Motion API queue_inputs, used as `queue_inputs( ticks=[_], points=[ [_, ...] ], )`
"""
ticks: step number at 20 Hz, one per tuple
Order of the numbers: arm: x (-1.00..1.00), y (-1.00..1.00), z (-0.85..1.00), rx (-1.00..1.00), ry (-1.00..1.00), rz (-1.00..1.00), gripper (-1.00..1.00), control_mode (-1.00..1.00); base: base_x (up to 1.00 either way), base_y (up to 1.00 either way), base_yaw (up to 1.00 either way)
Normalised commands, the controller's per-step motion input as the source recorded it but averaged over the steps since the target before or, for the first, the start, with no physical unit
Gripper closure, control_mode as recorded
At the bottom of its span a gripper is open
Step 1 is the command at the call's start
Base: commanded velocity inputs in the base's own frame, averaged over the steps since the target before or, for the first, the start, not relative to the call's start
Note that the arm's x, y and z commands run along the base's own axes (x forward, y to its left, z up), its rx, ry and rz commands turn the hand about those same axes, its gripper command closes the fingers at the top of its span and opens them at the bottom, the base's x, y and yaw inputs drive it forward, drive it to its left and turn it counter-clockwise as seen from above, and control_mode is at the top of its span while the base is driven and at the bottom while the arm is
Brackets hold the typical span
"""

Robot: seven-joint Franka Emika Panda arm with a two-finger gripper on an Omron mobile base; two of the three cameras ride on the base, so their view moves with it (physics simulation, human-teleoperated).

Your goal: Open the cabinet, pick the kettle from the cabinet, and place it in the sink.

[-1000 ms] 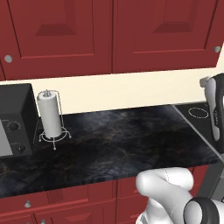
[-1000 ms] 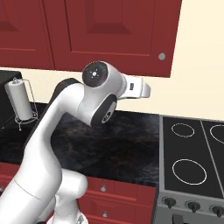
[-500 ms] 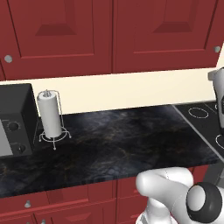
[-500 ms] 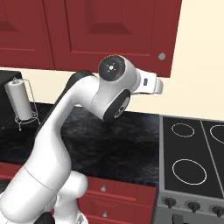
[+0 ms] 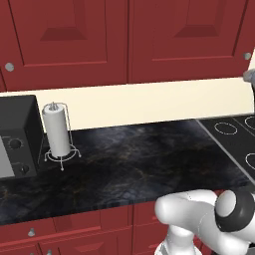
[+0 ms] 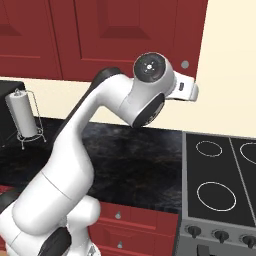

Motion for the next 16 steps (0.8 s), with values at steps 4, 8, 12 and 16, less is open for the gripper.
queue_inputs(
  ticks=[4, 8, 12, 16],
  points=[
    [0.25, -0.17, 0.12, 0.04, 0.0, 0.0, -1.0, -1.0, 0.0, 0.0, 0.0],
    [0.29, -0.13, 0.09, 0.03, 0.0, 0.01, -1.0, -1.0, 0.0, 0.0, 0.0],
    [0.33, -0.09, 0.04, 0.04, 0.0, 0.04, -1.0, -1.0, 0.0, 0.0, 0.0],
    [0.32, -0.09, 0.03, 0.04, 0.0, 0.05, -1.0, -1.0, 0.0, 0.0, 0.0]
  ],
)
